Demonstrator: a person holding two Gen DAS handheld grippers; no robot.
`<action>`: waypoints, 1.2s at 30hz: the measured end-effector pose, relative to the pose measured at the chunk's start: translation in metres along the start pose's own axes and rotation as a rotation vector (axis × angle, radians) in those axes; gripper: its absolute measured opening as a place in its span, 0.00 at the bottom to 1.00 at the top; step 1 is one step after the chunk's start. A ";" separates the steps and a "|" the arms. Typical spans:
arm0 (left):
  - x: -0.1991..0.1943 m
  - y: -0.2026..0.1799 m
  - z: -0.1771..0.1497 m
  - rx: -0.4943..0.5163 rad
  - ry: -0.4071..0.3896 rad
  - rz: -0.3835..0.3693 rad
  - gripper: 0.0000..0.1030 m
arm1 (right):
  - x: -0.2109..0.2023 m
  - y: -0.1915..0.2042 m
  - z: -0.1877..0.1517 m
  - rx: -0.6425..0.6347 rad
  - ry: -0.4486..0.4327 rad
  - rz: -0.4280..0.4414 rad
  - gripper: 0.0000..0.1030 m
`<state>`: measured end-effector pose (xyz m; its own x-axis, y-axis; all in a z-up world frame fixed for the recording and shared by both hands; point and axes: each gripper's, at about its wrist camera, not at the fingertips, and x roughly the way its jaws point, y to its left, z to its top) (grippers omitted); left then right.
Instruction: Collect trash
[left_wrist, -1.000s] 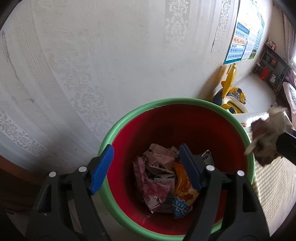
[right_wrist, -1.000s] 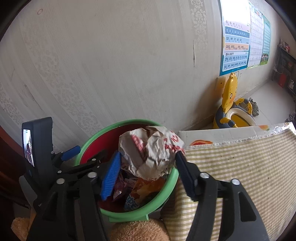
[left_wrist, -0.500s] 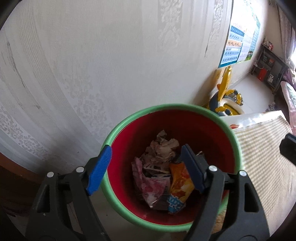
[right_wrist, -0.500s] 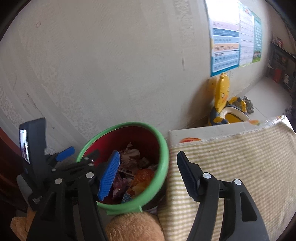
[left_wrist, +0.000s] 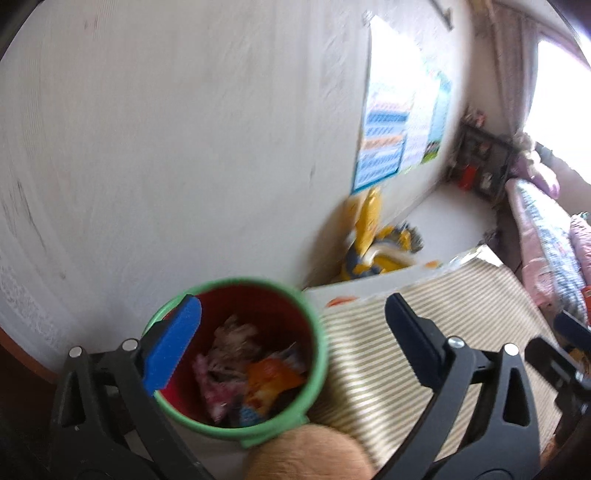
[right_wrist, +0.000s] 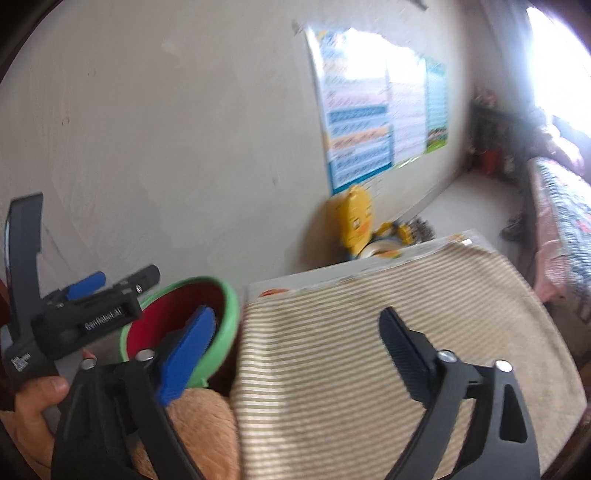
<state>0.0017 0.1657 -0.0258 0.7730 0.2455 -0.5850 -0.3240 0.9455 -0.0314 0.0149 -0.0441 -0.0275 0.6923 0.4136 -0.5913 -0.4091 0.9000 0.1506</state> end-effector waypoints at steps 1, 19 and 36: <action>-0.010 -0.009 0.002 0.006 -0.041 -0.006 0.95 | -0.010 -0.005 -0.001 0.001 -0.030 -0.011 0.93; -0.110 -0.125 0.011 0.144 -0.235 -0.074 0.95 | -0.128 -0.079 -0.026 0.116 -0.330 -0.246 0.93; -0.103 -0.116 0.008 0.096 -0.175 -0.053 0.95 | -0.114 -0.075 -0.030 0.102 -0.270 -0.238 0.93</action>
<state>-0.0357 0.0322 0.0445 0.8731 0.2208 -0.4347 -0.2339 0.9720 0.0238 -0.0511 -0.1623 0.0048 0.8984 0.2005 -0.3906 -0.1660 0.9787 0.1206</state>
